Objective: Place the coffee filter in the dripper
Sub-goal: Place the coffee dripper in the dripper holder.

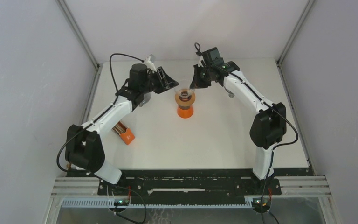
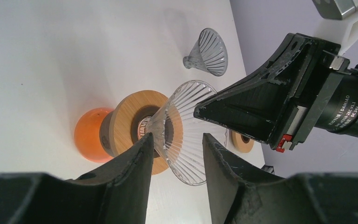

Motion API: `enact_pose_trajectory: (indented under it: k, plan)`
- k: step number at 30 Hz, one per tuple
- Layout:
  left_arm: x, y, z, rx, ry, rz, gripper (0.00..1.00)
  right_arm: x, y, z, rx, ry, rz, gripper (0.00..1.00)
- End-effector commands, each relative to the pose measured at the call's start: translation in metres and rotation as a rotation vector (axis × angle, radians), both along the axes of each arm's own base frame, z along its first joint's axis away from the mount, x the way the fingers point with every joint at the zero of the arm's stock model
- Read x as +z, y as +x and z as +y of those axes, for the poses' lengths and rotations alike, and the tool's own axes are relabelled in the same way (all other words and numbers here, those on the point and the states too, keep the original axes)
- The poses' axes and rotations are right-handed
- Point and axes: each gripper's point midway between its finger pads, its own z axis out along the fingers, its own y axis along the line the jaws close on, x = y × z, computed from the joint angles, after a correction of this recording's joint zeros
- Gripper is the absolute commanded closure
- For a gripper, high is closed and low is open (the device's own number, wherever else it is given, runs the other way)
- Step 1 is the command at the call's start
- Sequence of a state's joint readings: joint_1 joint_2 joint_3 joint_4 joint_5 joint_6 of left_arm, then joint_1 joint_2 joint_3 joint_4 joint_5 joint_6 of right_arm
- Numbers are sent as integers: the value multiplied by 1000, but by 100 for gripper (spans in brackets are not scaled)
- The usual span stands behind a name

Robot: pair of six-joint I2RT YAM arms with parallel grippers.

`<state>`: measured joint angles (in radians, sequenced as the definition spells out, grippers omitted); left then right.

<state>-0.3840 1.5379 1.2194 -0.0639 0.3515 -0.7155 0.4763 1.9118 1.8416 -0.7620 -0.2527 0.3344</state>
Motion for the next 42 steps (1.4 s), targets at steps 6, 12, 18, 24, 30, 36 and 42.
enact_pose_trajectory:
  k: [6,12,18,24,30,36,42]
  plan:
    - [16,2,-10,-49,3,-39,59,20,5,10,26,12,-72,100]
    - [4,1,-12,-56,47,-14,62,15,4,11,26,2,-67,100]
    - [1,5,-11,-49,79,-13,70,9,3,10,21,-10,-60,100]
    - [-7,5,-14,-60,110,4,85,-6,1,6,16,-36,-36,100]
    - [-20,4,-14,-59,147,25,91,-24,-2,4,19,-63,-9,100]
    - [-31,2,-12,-55,191,39,94,-43,-7,1,25,-105,14,100]
    - [-45,-3,-16,-71,213,66,96,-57,-14,1,39,-148,40,100]
